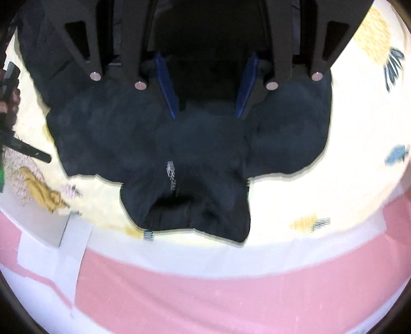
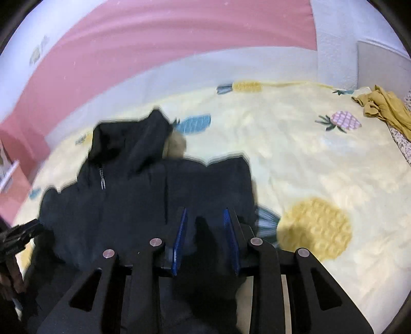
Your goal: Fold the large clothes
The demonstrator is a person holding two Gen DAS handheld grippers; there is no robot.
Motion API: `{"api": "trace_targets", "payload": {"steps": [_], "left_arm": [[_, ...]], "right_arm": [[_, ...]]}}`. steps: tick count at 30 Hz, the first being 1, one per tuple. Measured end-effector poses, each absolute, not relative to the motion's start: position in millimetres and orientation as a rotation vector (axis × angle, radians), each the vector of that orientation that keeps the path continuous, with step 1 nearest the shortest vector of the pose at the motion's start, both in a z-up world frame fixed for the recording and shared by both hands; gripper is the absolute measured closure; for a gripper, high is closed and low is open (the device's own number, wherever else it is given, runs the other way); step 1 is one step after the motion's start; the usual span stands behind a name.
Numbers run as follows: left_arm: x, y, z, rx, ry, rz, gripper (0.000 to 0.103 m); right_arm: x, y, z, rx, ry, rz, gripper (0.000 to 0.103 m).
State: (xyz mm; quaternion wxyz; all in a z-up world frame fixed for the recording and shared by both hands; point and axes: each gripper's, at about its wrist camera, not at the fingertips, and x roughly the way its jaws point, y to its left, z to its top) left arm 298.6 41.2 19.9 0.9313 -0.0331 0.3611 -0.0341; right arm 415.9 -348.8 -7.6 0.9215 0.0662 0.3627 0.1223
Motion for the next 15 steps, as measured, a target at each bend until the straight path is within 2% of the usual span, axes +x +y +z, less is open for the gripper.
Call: {"api": "trace_targets", "payload": {"steps": [3,7,11,15], "left_arm": [[327.3,30.0,20.0,0.002,0.733,-0.042,0.053],[370.4,33.2,-31.2,0.0,0.872,-0.01,0.051],[373.3,35.5,-50.9,-0.013,0.833,-0.02,0.05],[371.5,36.6,-51.4,-0.034,0.826,-0.029,0.05]], "right_arm": [[442.2,-343.0,-9.4,0.089,0.782,0.229,0.073],[476.0,-334.3,-44.0,0.077,0.894,0.191,0.073],[485.0,-326.8,-78.2,0.047,0.933,0.184,0.073],[479.2,-324.3,-77.3,0.022,0.928,0.168,0.073]]}}
